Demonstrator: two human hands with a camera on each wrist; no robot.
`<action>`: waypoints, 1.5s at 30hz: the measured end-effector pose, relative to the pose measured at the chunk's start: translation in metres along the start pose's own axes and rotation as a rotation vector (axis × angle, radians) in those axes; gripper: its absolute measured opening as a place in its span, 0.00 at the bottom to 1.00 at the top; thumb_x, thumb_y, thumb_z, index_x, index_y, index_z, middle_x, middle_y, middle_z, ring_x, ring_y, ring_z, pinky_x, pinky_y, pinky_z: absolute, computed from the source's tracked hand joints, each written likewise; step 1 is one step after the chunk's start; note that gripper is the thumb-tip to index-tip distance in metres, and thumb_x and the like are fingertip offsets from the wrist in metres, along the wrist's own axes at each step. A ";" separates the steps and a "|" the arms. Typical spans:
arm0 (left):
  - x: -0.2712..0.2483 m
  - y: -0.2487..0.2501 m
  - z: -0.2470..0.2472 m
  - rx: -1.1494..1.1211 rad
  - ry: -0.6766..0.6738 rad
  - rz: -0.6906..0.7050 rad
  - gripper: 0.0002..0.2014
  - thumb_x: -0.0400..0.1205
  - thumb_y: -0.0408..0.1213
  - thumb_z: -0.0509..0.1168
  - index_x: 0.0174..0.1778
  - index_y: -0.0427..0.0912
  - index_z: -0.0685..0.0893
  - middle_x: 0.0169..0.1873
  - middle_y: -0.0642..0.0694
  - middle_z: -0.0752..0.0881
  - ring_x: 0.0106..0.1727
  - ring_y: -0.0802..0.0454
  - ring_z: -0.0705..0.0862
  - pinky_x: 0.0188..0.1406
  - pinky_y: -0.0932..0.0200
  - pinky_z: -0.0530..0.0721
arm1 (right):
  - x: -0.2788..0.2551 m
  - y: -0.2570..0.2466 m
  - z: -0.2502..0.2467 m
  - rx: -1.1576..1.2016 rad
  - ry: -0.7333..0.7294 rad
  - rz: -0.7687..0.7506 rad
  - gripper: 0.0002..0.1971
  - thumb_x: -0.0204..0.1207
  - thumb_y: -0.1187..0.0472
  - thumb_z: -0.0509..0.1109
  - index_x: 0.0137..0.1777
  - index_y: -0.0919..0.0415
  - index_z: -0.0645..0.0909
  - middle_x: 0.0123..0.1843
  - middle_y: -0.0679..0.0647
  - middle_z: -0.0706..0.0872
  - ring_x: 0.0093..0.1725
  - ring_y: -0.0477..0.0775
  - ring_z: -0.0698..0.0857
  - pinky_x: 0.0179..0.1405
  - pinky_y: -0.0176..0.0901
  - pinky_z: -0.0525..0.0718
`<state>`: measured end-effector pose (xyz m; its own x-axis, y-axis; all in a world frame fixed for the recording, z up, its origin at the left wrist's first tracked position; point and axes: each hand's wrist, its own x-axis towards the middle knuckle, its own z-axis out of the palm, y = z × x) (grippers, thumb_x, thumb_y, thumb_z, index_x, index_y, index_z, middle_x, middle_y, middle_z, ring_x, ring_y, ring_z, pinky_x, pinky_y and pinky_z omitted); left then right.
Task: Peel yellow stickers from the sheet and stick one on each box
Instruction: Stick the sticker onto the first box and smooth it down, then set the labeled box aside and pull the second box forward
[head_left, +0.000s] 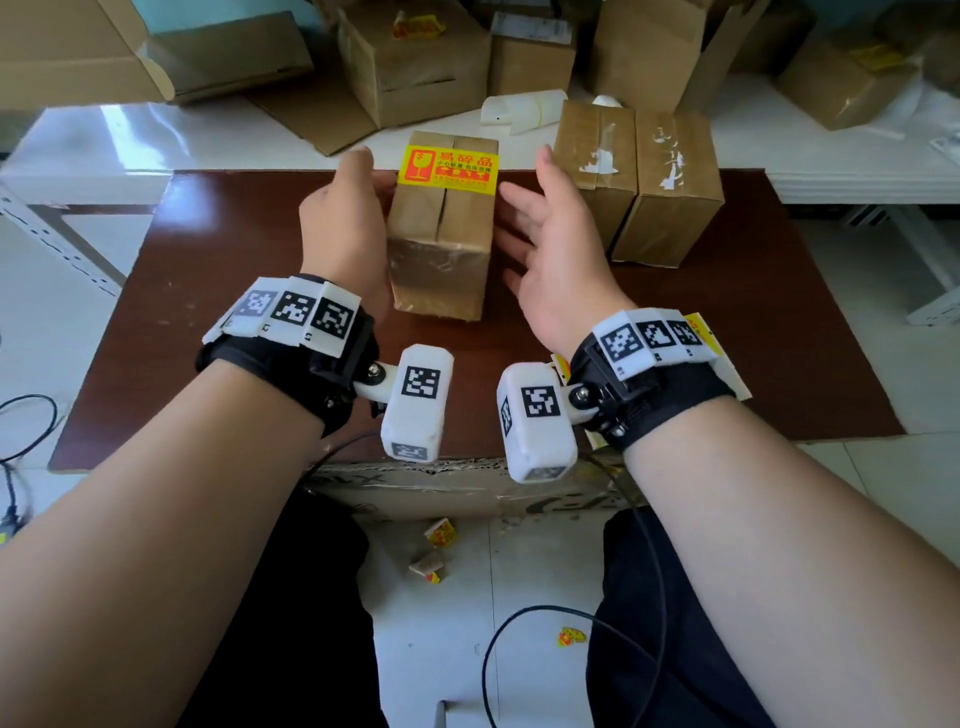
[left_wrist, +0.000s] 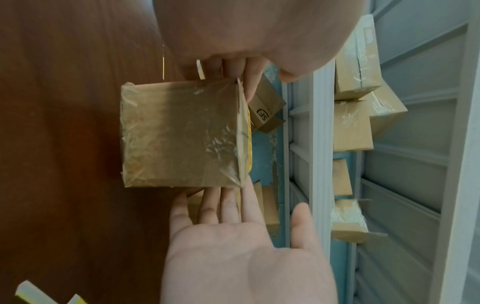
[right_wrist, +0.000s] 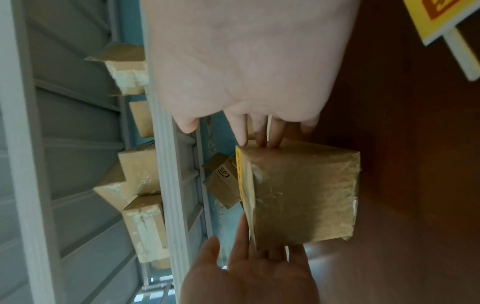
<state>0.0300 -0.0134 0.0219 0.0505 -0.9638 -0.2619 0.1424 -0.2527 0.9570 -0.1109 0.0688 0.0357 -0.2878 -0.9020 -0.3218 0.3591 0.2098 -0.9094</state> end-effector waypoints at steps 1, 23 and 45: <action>0.003 0.002 -0.003 -0.011 0.014 -0.008 0.20 0.91 0.51 0.62 0.55 0.39 0.92 0.49 0.42 0.96 0.35 0.53 0.92 0.29 0.64 0.83 | 0.002 0.000 0.003 0.019 -0.012 0.001 0.37 0.94 0.33 0.56 0.91 0.58 0.74 0.91 0.56 0.78 0.90 0.59 0.75 0.86 0.59 0.65; -0.014 0.012 0.000 0.274 -0.039 0.293 0.09 0.91 0.48 0.64 0.61 0.51 0.85 0.53 0.52 0.83 0.52 0.61 0.81 0.54 0.68 0.79 | 0.022 0.004 0.004 -0.049 -0.116 0.032 0.43 0.92 0.27 0.52 0.95 0.58 0.69 0.98 0.56 0.65 0.98 0.58 0.60 0.98 0.68 0.52; -0.069 -0.047 0.098 0.295 -0.447 0.000 0.16 0.92 0.53 0.64 0.44 0.47 0.85 0.55 0.42 0.90 0.57 0.43 0.89 0.58 0.48 0.86 | -0.014 0.003 -0.121 -0.281 0.097 0.112 0.45 0.90 0.23 0.50 0.93 0.58 0.70 0.97 0.55 0.67 0.97 0.56 0.63 0.97 0.64 0.54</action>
<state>-0.0773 0.0567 0.0070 -0.3848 -0.8900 -0.2447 -0.1450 -0.2036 0.9683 -0.2137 0.1274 0.0057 -0.3489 -0.8299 -0.4354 0.1384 0.4138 -0.8998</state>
